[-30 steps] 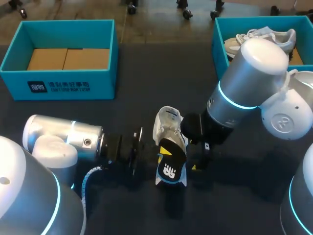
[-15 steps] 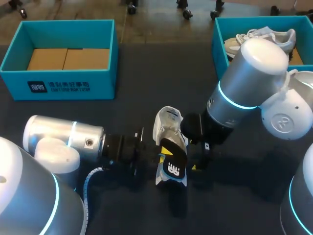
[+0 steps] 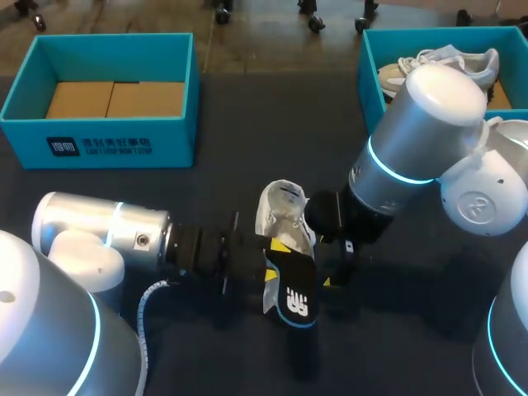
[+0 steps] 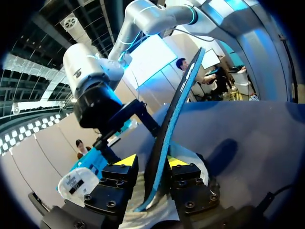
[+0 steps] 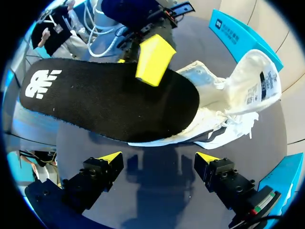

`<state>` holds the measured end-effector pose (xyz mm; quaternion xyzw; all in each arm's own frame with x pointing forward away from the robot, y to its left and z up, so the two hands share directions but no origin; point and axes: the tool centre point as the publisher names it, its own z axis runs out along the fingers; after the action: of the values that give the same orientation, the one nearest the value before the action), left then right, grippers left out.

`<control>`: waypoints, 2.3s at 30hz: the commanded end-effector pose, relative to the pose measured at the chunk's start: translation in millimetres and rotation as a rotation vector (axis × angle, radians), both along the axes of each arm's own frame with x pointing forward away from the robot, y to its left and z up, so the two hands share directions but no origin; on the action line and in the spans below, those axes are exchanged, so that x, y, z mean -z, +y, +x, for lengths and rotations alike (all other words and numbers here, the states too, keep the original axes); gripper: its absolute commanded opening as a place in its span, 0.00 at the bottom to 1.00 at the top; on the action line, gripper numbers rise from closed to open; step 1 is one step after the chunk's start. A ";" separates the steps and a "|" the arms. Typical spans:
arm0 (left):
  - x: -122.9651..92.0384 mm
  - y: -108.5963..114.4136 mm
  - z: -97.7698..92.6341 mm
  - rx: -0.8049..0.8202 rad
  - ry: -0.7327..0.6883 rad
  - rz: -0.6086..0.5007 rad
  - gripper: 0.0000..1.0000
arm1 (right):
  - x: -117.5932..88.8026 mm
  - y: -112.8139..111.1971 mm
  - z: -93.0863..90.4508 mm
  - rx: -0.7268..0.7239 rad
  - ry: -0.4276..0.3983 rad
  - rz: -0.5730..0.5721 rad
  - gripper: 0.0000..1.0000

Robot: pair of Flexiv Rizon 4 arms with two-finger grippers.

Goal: Take the shoe out of the shoebox, open the shoe tongue, remove and reinsert the insole, then place the shoe into the shoebox

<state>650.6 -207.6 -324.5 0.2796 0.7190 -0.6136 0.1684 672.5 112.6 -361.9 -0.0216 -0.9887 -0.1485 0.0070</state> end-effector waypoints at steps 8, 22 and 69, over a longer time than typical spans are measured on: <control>-12.6 -10.1 -14.2 0.033 -0.077 0.042 0.33 | 1.9 1.4 -0.4 0.001 -0.002 -0.001 1.00; 6.2 -3.7 -0.4 -0.021 -0.077 0.082 0.00 | 1.9 1.4 -0.4 0.001 -0.002 -0.001 1.00; 0.0 -10.8 2.4 -0.046 -0.157 0.107 0.00 | 1.9 1.4 -0.4 0.001 -0.002 -0.001 1.00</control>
<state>653.7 -220.5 -318.2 0.3203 0.7458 -0.5417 0.2185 672.5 112.7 -361.9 -0.0216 -0.9887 -0.1485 0.0071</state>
